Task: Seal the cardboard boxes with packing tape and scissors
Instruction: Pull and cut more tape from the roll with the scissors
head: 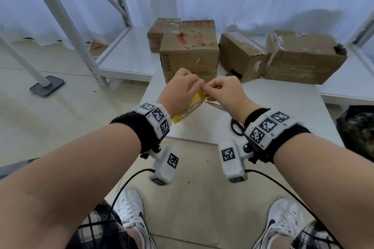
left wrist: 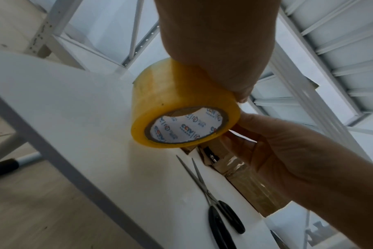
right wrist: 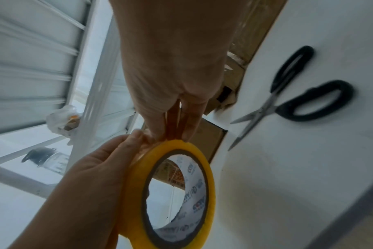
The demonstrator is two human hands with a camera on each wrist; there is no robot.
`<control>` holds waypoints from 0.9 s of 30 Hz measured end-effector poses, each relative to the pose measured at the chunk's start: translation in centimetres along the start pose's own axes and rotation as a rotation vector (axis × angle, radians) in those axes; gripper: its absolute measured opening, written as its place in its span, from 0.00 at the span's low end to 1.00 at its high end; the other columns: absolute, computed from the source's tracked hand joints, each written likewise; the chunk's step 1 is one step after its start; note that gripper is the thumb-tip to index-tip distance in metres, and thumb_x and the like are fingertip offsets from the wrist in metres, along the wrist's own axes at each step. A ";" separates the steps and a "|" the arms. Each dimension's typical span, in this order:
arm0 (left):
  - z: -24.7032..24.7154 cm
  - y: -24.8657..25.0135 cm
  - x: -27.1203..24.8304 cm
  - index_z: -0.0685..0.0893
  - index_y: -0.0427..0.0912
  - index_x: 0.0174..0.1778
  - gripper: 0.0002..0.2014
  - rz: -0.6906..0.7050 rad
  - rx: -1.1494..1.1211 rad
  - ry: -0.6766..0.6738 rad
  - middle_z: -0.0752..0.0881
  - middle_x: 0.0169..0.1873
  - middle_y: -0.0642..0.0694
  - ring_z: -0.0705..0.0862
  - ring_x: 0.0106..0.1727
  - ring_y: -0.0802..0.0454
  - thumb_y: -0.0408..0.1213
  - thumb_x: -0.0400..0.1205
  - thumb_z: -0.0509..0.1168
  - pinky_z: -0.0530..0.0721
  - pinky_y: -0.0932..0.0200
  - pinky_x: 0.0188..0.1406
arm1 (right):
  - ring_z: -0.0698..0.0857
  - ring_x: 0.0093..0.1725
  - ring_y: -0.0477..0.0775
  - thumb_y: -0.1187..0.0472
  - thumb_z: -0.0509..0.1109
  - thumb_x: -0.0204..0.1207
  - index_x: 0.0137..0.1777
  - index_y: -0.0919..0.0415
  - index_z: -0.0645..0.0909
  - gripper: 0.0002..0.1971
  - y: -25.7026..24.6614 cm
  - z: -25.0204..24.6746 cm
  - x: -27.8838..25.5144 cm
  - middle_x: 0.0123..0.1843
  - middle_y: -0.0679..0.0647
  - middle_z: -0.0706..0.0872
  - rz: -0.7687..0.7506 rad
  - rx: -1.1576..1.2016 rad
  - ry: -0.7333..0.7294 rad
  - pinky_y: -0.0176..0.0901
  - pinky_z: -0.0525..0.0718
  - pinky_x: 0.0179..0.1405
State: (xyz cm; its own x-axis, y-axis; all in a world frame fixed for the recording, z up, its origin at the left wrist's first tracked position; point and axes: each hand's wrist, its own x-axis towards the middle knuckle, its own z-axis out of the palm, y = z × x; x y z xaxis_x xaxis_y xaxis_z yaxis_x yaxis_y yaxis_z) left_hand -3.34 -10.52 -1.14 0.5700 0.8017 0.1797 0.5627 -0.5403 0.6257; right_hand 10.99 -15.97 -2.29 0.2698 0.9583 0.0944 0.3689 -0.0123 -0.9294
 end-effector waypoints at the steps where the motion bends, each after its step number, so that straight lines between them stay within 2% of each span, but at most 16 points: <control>1: -0.6 0.6 0.0 0.84 0.43 0.61 0.16 -0.012 -0.014 -0.006 0.73 0.54 0.49 0.77 0.49 0.55 0.46 0.88 0.56 0.76 0.60 0.55 | 0.86 0.38 0.56 0.63 0.73 0.77 0.41 0.69 0.88 0.09 -0.7 -0.3 0.4 0.36 0.59 0.86 -0.040 -0.055 0.009 0.51 0.89 0.47; 3: -1.7 1.6 0.1 0.76 0.45 0.74 0.23 -0.040 -0.029 -0.066 0.70 0.59 0.49 0.76 0.55 0.54 0.51 0.85 0.60 0.74 0.61 0.56 | 0.87 0.38 0.55 0.61 0.74 0.76 0.40 0.67 0.89 0.09 -2.2 -1.1 1.3 0.34 0.56 0.87 -0.119 -0.184 0.064 0.54 0.89 0.46; 4: -2.3 1.9 0.3 0.67 0.44 0.80 0.33 -0.046 -0.029 -0.119 0.68 0.63 0.48 0.74 0.60 0.53 0.54 0.81 0.65 0.73 0.61 0.58 | 0.87 0.38 0.54 0.61 0.74 0.76 0.39 0.66 0.89 0.09 -2.9 -1.5 1.9 0.34 0.55 0.87 -0.141 -0.233 0.093 0.56 0.88 0.47; 6: -3.4 2.3 0.6 0.50 0.44 0.85 0.51 -0.043 -0.074 -0.182 0.66 0.69 0.45 0.71 0.67 0.51 0.56 0.73 0.73 0.73 0.58 0.64 | 0.88 0.41 0.56 0.60 0.74 0.75 0.39 0.65 0.89 0.08 -4.4 -2.5 2.8 0.35 0.55 0.88 -0.167 -0.282 0.123 0.59 0.87 0.50; 7: -4.1 2.5 0.7 0.50 0.45 0.84 0.53 -0.029 -0.099 -0.176 0.68 0.68 0.45 0.72 0.66 0.51 0.55 0.71 0.76 0.76 0.59 0.63 | 0.88 0.42 0.57 0.60 0.74 0.75 0.40 0.65 0.89 0.09 -5.2 -2.9 3.1 0.36 0.56 0.88 -0.176 -0.294 0.128 0.60 0.86 0.51; 8: -4.6 2.7 0.9 0.55 0.45 0.83 0.50 -0.007 -0.109 -0.149 0.73 0.64 0.47 0.76 0.62 0.52 0.53 0.71 0.77 0.78 0.64 0.57 | 0.87 0.41 0.57 0.59 0.74 0.75 0.40 0.66 0.88 0.09 -5.8 -3.4 3.3 0.36 0.56 0.88 -0.183 -0.305 0.126 0.59 0.86 0.52; 10: -5.7 3.2 1.2 0.71 0.45 0.74 0.34 0.066 -0.018 -0.074 0.81 0.54 0.51 0.81 0.51 0.55 0.50 0.74 0.74 0.77 0.75 0.41 | 0.85 0.37 0.53 0.58 0.74 0.76 0.40 0.65 0.88 0.10 -7.2 -4.2 3.3 0.32 0.52 0.85 -0.201 -0.321 0.118 0.54 0.86 0.50; 12: -6.5 3.7 1.5 0.77 0.45 0.69 0.27 0.121 0.061 0.000 0.83 0.49 0.52 0.81 0.45 0.56 0.51 0.77 0.71 0.74 0.76 0.34 | 0.82 0.33 0.50 0.56 0.74 0.76 0.38 0.63 0.87 0.11 -8.1 -4.6 3.2 0.30 0.50 0.84 -0.221 -0.292 0.125 0.48 0.84 0.46; 14: -6.9 4.1 1.8 0.78 0.43 0.68 0.27 0.137 0.082 0.025 0.85 0.50 0.49 0.82 0.46 0.54 0.52 0.77 0.71 0.74 0.72 0.35 | 0.82 0.33 0.50 0.55 0.74 0.76 0.38 0.63 0.87 0.11 -8.4 -4.7 3.1 0.31 0.52 0.85 -0.215 -0.276 0.130 0.48 0.85 0.46; 17: -7.0 4.3 2.1 0.80 0.40 0.64 0.24 0.091 0.123 0.020 0.85 0.47 0.47 0.82 0.44 0.51 0.50 0.77 0.71 0.76 0.65 0.35 | 0.86 0.35 0.52 0.58 0.74 0.77 0.37 0.62 0.87 0.09 -8.5 -4.2 3.0 0.33 0.54 0.88 -0.196 -0.234 0.118 0.56 0.88 0.51; 21: -6.6 3.9 2.3 0.82 0.36 0.55 0.20 0.035 0.138 0.043 0.82 0.40 0.48 0.77 0.35 0.58 0.49 0.78 0.70 0.72 0.69 0.29 | 0.86 0.34 0.49 0.59 0.73 0.78 0.38 0.62 0.85 0.09 -8.6 -3.7 2.7 0.33 0.54 0.88 -0.152 -0.152 0.107 0.54 0.88 0.52; 23: -6.5 3.9 2.5 0.82 0.36 0.53 0.19 0.016 0.127 0.042 0.81 0.38 0.49 0.76 0.34 0.61 0.49 0.78 0.70 0.71 0.70 0.28 | 0.86 0.36 0.52 0.60 0.72 0.79 0.37 0.59 0.84 0.09 -8.6 -3.9 2.8 0.35 0.55 0.88 -0.130 -0.142 0.129 0.54 0.89 0.51; 27: -6.5 4.0 2.7 0.83 0.34 0.54 0.19 -0.027 0.119 0.026 0.84 0.42 0.43 0.80 0.40 0.51 0.48 0.77 0.70 0.75 0.66 0.33 | 0.85 0.39 0.54 0.58 0.71 0.80 0.42 0.64 0.85 0.10 -8.8 -4.0 2.8 0.40 0.60 0.88 -0.109 -0.191 0.186 0.40 0.83 0.43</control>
State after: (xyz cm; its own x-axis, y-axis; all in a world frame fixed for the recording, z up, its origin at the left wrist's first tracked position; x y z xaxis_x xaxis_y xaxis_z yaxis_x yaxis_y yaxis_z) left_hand -3.44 -8.85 6.82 0.5386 0.8221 0.1846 0.6458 -0.5436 0.5361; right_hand 12.05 -14.37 7.61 0.3719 0.8881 0.2700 0.5603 0.0172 -0.8281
